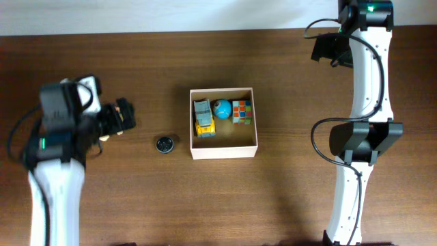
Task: Pack container
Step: 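Move the left gripper right toward the black wheel object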
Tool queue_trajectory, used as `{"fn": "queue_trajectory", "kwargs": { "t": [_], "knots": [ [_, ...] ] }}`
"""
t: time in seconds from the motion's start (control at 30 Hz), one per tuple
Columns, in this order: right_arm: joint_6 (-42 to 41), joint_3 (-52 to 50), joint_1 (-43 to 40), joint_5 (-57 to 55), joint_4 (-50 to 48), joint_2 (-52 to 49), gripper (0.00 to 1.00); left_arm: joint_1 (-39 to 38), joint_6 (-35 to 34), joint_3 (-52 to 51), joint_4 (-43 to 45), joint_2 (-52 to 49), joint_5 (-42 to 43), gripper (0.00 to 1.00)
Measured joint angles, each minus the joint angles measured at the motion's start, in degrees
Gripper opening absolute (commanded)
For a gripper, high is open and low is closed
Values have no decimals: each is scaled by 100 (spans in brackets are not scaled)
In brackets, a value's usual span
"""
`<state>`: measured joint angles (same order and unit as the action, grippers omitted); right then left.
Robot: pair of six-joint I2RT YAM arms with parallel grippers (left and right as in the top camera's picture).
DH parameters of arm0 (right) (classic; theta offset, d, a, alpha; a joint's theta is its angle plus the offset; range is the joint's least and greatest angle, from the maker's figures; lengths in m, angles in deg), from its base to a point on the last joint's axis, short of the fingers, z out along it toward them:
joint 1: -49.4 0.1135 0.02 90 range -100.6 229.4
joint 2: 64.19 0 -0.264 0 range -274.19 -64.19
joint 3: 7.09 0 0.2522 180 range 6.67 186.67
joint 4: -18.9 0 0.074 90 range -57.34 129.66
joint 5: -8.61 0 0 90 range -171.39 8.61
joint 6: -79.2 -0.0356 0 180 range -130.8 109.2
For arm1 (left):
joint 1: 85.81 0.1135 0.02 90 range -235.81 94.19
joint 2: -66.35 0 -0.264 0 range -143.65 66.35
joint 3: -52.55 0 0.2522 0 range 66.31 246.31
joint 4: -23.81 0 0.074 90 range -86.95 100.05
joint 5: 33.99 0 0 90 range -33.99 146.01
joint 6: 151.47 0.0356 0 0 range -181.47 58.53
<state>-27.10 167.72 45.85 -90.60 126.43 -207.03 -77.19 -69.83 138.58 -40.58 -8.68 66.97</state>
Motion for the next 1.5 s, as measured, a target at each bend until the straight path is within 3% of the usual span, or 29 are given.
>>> {"fn": "queue_trajectory", "kwargs": {
  "t": [0.33,0.63,1.03,1.5],
  "knots": [
    [2,0,0,0,0,0,99,-2,2,444,-105,-1801,1521,99],
    [2,0,0,0,0,0,99,-181,2,446,-131,-2492,1860,99],
    [0,0,0,0,0,0,99,-1165,-46,457,-990,-2951,332,99],
    [0,0,0,0,0,0,99,-1213,-219,457,-997,-3602,-505,100]
  ]
}}
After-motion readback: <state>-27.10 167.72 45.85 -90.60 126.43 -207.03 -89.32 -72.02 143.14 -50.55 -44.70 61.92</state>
